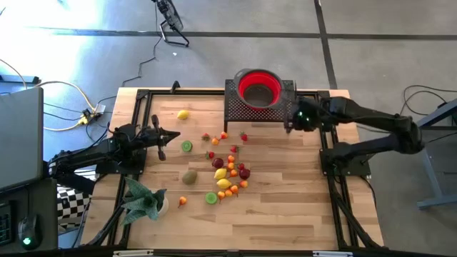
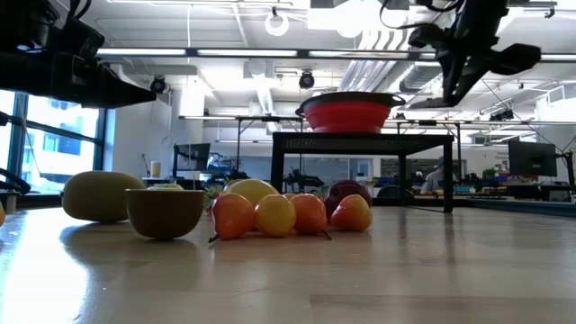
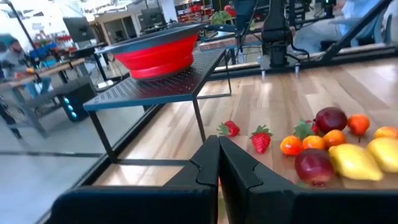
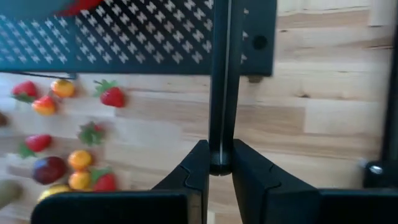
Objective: Pick & Place Fruit
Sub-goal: Put the knife on the shelf
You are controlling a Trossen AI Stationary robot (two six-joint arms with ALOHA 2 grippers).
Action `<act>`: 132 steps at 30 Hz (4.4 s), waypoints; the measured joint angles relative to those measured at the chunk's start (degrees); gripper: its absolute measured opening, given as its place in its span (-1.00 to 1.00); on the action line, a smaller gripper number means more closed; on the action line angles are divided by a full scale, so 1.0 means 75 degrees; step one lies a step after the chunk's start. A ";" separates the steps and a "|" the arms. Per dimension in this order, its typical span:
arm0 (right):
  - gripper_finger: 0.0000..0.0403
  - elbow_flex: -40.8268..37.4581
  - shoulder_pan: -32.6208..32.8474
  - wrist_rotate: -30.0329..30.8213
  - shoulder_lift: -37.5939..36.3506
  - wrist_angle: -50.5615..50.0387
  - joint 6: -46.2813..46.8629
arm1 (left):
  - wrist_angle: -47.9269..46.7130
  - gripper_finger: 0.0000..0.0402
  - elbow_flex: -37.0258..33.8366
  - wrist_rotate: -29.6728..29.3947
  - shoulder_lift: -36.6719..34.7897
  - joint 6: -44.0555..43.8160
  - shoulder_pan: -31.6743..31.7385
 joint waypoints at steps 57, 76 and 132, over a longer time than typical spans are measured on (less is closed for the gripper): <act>-0.42 0.0000 -0.2616 -0.2290 0.1349 0.1878 -0.1369 | 0.0032 -1.00 0.0015 -0.0452 -0.0001 0.0218 0.0000; -0.98 -0.0001 -0.1837 -0.0806 0.0606 0.1939 -0.2690 | 0.0032 -1.00 0.0017 -0.0435 0.0000 0.0161 0.0001; -0.99 -0.3281 0.2978 0.6860 0.0113 0.5353 -0.0562 | 0.0032 -1.00 0.0020 -0.0450 0.0000 0.0157 0.0000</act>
